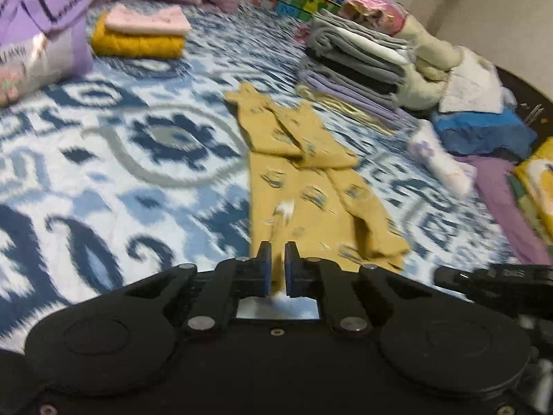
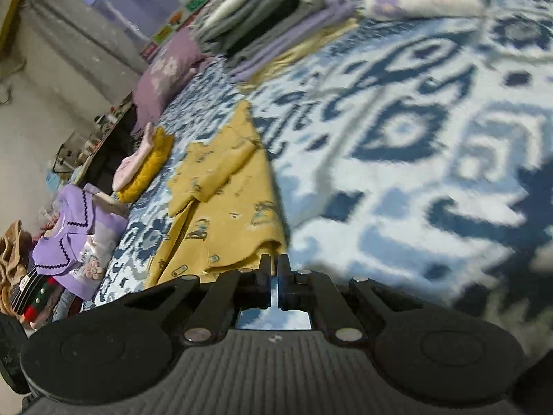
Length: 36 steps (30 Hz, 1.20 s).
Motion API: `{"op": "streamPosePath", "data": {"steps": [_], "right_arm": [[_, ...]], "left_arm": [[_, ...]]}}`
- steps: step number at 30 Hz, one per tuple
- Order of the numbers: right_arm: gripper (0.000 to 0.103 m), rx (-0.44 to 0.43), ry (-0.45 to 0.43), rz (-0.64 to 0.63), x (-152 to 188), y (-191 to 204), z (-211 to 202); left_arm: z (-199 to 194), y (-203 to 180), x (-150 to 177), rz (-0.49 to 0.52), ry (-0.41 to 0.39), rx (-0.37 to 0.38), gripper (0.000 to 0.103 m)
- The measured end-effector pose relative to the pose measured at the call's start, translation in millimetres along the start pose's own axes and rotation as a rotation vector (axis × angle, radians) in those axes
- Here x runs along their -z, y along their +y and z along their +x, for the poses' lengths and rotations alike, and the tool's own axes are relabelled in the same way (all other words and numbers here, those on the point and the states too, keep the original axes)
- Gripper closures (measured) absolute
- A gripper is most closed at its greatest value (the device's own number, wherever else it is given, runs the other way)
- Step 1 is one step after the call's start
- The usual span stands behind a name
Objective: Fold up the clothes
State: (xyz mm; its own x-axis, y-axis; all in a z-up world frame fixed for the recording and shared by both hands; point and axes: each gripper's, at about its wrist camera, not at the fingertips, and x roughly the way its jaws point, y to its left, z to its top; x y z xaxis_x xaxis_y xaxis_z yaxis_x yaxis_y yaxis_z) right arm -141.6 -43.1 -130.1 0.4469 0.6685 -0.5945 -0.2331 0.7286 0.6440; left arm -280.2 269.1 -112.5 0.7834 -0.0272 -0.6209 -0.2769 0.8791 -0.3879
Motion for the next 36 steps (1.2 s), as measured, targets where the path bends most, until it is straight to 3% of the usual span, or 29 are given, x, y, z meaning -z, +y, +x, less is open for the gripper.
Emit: {"op": "streamPosePath", "data": {"steps": [3,5,7,12,14,15,16,17,20,23,25,27,29,33,36], "right_arm": [[0.082,0.007,-0.014,-0.002,1,4,-1],[0.039,0.021,-0.020,-0.024,-2,9,9],[0.031,0.036,-0.026,-0.049,-5,14,20],[0.031,0.061,-0.039,-0.104,-13,25,48],[0.038,0.054,-0.039,-0.123,-13,27,58],[0.046,0.055,-0.036,-0.132,-14,28,62],[0.071,0.045,-0.018,-0.128,-15,27,67],[0.093,0.030,0.005,-0.115,-16,25,70],[0.096,-0.008,0.013,-0.108,-12,27,64],[0.096,-0.115,0.024,0.002,-7,22,39],[0.096,-0.130,0.067,-0.003,3,20,31],[0.095,-0.097,0.122,-0.052,14,19,33],[0.090,-0.064,0.115,-0.077,20,15,31],[0.074,-0.069,0.033,-0.059,12,10,19],[0.069,-0.094,-0.053,-0.136,1,23,14]], "left_arm": [[-4,2,1,-0.033,-0.006,-0.007,0.084],[-2,5,3,-0.067,-0.010,-0.023,0.073],[4,9,6,-0.101,0.000,-0.029,0.060],[26,17,15,-0.169,0.033,-0.027,0.060],[35,18,16,-0.187,0.036,-0.013,0.063],[37,17,16,-0.186,0.033,-0.014,0.073],[40,16,15,-0.177,0.030,-0.015,0.090],[41,15,15,-0.170,0.025,-0.016,0.094],[28,17,10,-0.183,-0.015,-0.006,0.097],[5,21,3,-0.161,-0.062,0.021,0.097],[6,27,3,-0.161,-0.012,0.019,0.097],[15,27,6,-0.120,0.090,0.050,0.097],[13,27,9,-0.104,0.089,0.016,0.091],[3,25,4,-0.078,0.013,-0.026,0.060],[3,20,1,-0.036,-0.025,-0.056,0.059]]}}
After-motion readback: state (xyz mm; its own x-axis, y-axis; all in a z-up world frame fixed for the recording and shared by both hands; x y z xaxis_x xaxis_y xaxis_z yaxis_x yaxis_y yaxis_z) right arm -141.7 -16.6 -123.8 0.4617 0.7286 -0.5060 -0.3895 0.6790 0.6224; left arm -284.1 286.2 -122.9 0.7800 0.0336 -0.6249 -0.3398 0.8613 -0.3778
